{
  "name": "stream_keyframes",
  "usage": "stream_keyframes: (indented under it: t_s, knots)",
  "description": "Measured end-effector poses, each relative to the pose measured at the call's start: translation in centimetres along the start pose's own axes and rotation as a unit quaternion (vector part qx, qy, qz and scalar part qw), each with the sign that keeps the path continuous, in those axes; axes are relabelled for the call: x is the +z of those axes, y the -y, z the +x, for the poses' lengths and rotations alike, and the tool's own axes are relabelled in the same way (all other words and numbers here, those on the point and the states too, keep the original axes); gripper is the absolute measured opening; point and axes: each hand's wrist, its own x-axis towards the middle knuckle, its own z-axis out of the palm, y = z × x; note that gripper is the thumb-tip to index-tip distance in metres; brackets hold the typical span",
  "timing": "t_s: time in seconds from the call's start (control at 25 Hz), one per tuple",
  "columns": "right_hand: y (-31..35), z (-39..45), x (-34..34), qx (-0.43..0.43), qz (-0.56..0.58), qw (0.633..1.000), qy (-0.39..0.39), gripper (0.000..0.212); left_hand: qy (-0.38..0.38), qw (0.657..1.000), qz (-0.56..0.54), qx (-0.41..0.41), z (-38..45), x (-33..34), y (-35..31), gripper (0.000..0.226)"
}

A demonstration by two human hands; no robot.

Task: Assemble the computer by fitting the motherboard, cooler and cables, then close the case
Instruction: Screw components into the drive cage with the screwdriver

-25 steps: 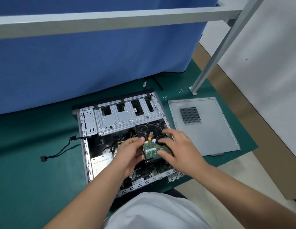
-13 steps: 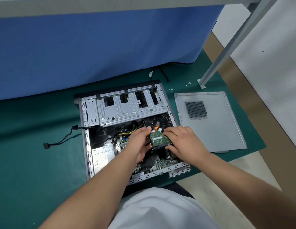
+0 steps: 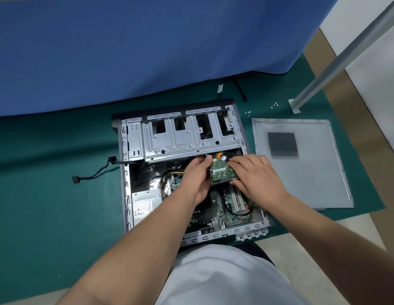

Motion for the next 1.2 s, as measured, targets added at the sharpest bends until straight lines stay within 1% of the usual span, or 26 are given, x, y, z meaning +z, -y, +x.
stream_keyframes:
  t_s: [0.12,0.16,0.28,0.32,0.4,0.56,0.6,0.68,0.76,0.8,0.84,0.88,0.92,0.96,1.0,1.04,1.08,1.12,1.16,1.2]
  knots:
    - [-0.5,1.0,0.2,0.001,0.006,1.0,-0.01,0.057,0.006,1.0,-0.029,0.001,0.2,0.4,-0.2,0.016]
    - [-0.7,1.4,0.1,0.004,0.013,1.0,-0.015,0.056,0.004,0.999,-0.04,0.0,0.3,0.5,-0.4,0.021]
    - [-0.7,3.0,-0.1,0.024,0.043,0.999,-0.022,0.05,-0.011,0.998,-0.059,0.005,0.4,0.7,-0.9,0.046]
    - [-0.8,3.6,-0.1,0.034,0.055,0.998,-0.024,0.048,-0.016,0.998,-0.057,0.006,0.3,0.7,-1.0,0.05]
    - [-0.9,4.6,-0.2,0.053,0.078,0.995,-0.031,0.047,-0.021,0.998,-0.066,-0.005,0.1,0.7,-1.0,0.046]
    - [-1.5,7.0,-0.2,0.065,0.099,0.993,-0.022,0.056,-0.01,0.994,-0.108,-0.022,0.0,0.5,-0.7,0.021]
    - [-1.6,7.3,-0.1,0.062,0.095,0.993,-0.017,0.057,-0.01,0.995,-0.096,-0.022,-0.1,0.5,-0.7,0.02]
    - [-1.6,7.4,0.0,0.055,0.09,0.994,-0.017,0.055,-0.008,1.0,-0.018,-0.018,-0.4,0.1,-1.1,0.024]
    - [-1.7,7.2,0.2,0.054,0.093,0.994,-0.019,0.053,-0.001,0.993,0.118,-0.007,-0.9,-0.6,-1.8,0.026]
    - [-1.7,7.1,0.2,0.055,0.095,0.994,-0.018,0.053,-0.004,0.979,0.202,0.009,-1.2,-0.9,-2.3,0.027]
    - [-1.7,7.1,0.2,0.056,0.097,0.994,-0.015,0.053,-0.011,0.956,0.291,0.039,-1.5,-1.2,-3.0,0.025]
    - [-1.7,7.2,0.1,0.057,0.098,0.993,-0.012,0.053,-0.019,0.919,0.382,0.092,-1.9,-1.4,-3.7,0.02]
    - [-1.7,7.2,0.1,0.058,0.1,0.993,-0.008,0.053,-0.022,0.867,0.47,0.167,-2.1,-1.5,-4.4,0.015]
    - [-1.7,7.1,0.0,0.054,0.102,0.993,-0.002,0.053,-0.021,0.797,0.547,0.254,-2.1,-1.7,-5.0,0.014]
    - [-1.8,7.1,0.0,0.049,0.102,0.994,0.004,0.054,-0.017,0.719,0.607,0.339,-2.0,-1.7,-5.6,0.016]
    - [-2.0,7.0,-0.1,0.042,0.101,0.994,0.009,0.054,-0.009,0.638,0.658,0.4,-1.5,-1.8,-6.1,0.024]
    - [-2.1,7.1,-0.2,0.036,0.099,0.994,0.016,0.055,0.003,0.568,0.709,0.419,-0.9,-1.9,-6.4,0.038]
    - [-2.3,7.1,-0.3,0.032,0.097,0.995,0.021,0.055,0.014,0.513,0.757,0.404,-0.3,-2.0,-6.5,0.054]
    - [-2.5,7.2,-0.5,0.03,0.096,0.995,0.028,0.055,0.018,0.473,0.797,0.376,0.4,-2.0,-6.4,0.066]
    - [-2.6,7.4,-0.6,0.03,0.096,0.994,0.035,0.055,0.012,0.448,0.82,0.356,1.0,-2.1,-6.2,0.074]
